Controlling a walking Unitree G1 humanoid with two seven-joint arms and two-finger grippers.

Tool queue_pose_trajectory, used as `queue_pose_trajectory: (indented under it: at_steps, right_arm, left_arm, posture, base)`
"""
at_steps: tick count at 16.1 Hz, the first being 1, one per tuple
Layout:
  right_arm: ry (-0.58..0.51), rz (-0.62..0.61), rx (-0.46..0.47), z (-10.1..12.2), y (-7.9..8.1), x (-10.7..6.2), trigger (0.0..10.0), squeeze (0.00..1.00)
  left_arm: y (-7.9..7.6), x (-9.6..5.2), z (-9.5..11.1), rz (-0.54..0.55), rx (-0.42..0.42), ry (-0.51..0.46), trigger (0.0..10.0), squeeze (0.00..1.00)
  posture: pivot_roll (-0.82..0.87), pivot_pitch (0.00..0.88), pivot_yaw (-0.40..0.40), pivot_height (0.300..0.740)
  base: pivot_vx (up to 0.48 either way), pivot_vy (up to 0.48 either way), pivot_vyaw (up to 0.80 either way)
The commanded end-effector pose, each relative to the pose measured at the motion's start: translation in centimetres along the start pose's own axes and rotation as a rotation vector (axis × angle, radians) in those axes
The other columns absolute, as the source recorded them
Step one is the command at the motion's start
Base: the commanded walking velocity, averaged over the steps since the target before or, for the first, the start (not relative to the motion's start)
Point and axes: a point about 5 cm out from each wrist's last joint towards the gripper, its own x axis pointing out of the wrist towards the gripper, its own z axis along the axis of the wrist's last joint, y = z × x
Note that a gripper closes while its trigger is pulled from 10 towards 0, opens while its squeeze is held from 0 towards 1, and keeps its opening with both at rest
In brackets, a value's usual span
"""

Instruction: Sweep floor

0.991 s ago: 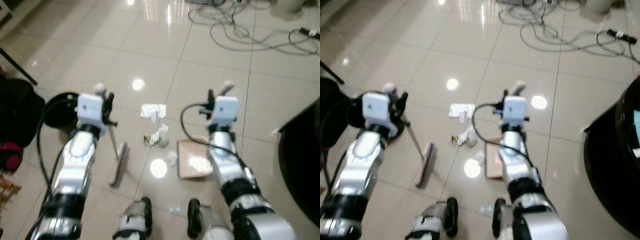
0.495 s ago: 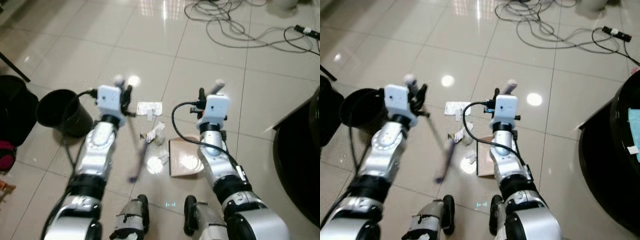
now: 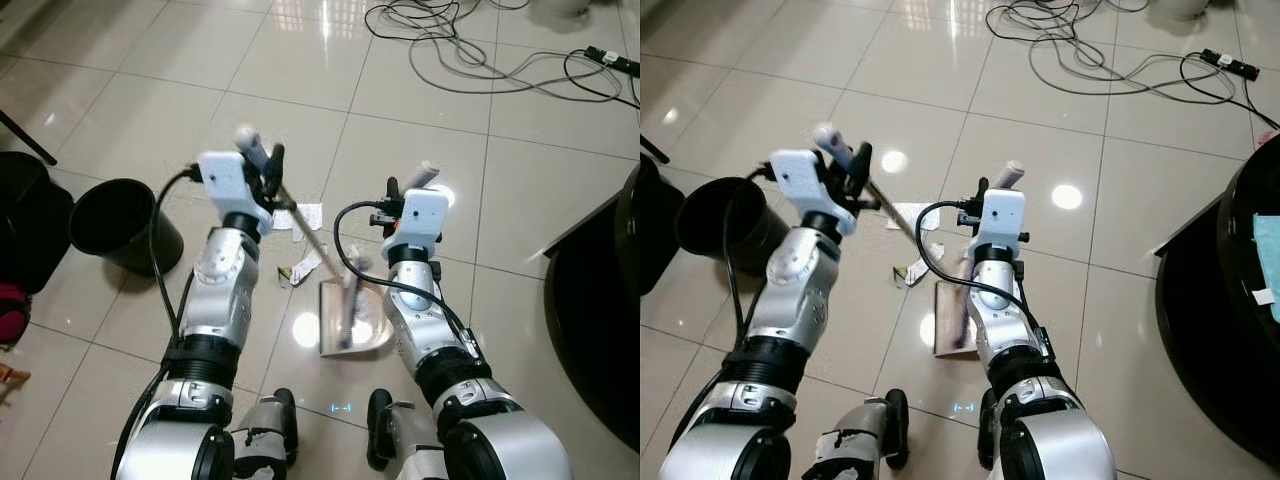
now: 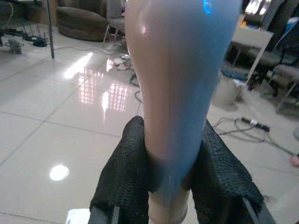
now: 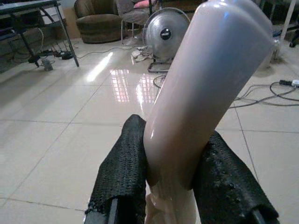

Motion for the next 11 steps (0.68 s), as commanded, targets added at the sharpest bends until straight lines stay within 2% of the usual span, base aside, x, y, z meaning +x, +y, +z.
queue_pose_trajectory:
  at_steps: [1,3,5,6,7,9,11]
  right_arm:
    - [-0.001,0.013,0.026,0.4,0.8,0.3,10.0,0.0]
    - [-0.013,0.013,0.024,0.5,0.1,0.3,10.0,0.0]
    - [-0.006,0.004,0.019,0.2,-0.5,0.3,10.0,0.0]
    - [-0.005,-0.008,0.018,0.1,-1.4,0.3,10.0,0.0]
    - [-0.006,-0.011,0.017,0.1,-1.6,0.3,10.0,0.0]
    - [-0.024,-0.034,0.028,0.5,-2.9,0.3,10.0,0.0]
    - [-0.049,-0.037,0.06,1.1,-4.0,0.4,10.0,0.0]
  left_arm:
    - [-0.2,0.6,2.2,-0.055,0.003,-0.075,10.0,0.0]
    - [0.4,-0.1,4.3,-0.168,0.094,-0.098,10.0,0.0]
    - [1.2,-0.7,5.3,-0.187,0.133,-0.104,10.0,0.0]
    - [2.4,-1.4,6.9,-0.202,0.187,-0.118,10.0,0.0]
    - [2.8,-1.6,7.5,-0.207,0.202,-0.122,10.0,0.0]
    - [4.1,-2.6,9.7,-0.197,0.249,-0.134,10.0,0.0]
    - [5.8,-3.7,9.5,-0.101,0.338,-0.047,10.0,0.0]
  posture:
    - [0.26,0.305,0.05,0.74]
    - [0.25,0.281,0.044,0.74]
    - [0.25,0.26,0.031,0.74]
    - [0.24,0.244,0.016,0.74]
    - [0.24,0.239,0.013,0.74]
    - [0.22,0.2,-0.003,0.74]
    - [0.21,0.173,-0.026,0.74]
  base:
    - [0.0,0.0,0.0]
    - [0.0,0.0,0.0]
    - [0.0,0.0,0.0]
    - [0.0,0.0,0.0]
    - [0.0,0.0,0.0]
    - [0.0,0.0,0.0]
    - [0.0,0.0,0.0]
